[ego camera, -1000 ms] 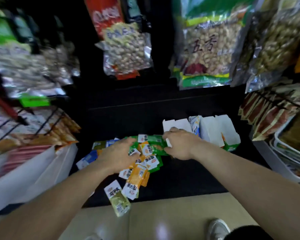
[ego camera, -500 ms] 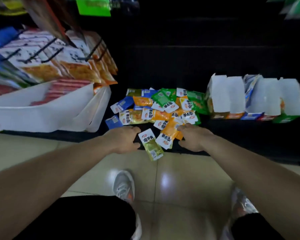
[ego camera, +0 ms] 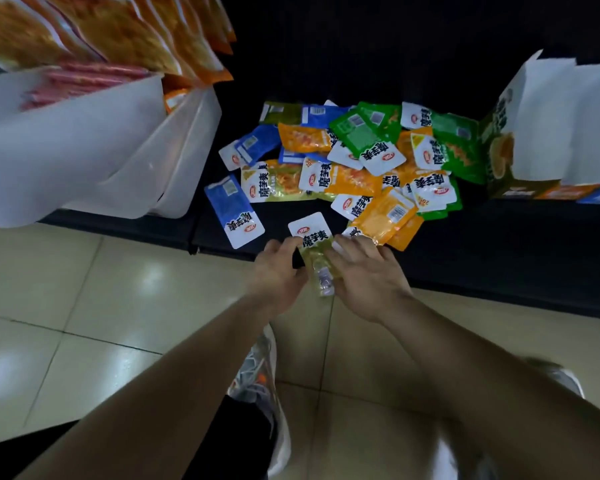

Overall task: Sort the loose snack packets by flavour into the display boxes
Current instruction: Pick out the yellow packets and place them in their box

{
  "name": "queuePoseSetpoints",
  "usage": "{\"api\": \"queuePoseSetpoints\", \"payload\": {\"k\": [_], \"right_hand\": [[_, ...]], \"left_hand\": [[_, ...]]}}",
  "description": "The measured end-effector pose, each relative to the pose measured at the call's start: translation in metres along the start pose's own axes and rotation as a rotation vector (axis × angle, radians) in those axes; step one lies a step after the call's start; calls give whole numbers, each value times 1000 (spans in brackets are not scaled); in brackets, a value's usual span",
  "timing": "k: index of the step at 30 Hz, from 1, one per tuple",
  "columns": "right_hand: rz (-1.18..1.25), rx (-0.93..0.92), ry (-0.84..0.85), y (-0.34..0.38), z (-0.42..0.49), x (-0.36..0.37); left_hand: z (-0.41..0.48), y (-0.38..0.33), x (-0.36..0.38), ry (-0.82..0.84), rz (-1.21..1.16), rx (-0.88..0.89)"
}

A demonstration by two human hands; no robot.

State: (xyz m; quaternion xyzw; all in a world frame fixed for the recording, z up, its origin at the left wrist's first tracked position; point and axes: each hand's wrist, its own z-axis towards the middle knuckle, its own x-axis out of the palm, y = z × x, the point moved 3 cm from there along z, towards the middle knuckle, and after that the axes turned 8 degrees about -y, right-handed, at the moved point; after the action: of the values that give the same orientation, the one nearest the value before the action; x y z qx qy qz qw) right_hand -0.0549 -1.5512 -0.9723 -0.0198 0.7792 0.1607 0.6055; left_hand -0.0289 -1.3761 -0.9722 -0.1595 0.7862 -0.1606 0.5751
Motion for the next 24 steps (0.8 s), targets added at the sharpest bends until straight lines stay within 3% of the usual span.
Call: {"api": "queuePoseSetpoints", "payload": {"k": [4,7,15,18,21,24], "right_hand": [[23,-32,49,-17,-2,-4],[-2,-10,69,-36,-7,-8],[-109,272,33,-104,-40,-17],[-134,189,-68,-78,-39,-23],[-32,50,14,-42,-31,-13],[-6,67,23,-26,-26,-1]], "left_hand": [[-5,-12,12,-7,114,202],[-3,-16,16,-18,182,199],[0,-27,19,-69,246,179],[1,-31,20,-115,274,189],[3,-29,20,-133,321,182],[5,-21,17,-108,377,135]]}}
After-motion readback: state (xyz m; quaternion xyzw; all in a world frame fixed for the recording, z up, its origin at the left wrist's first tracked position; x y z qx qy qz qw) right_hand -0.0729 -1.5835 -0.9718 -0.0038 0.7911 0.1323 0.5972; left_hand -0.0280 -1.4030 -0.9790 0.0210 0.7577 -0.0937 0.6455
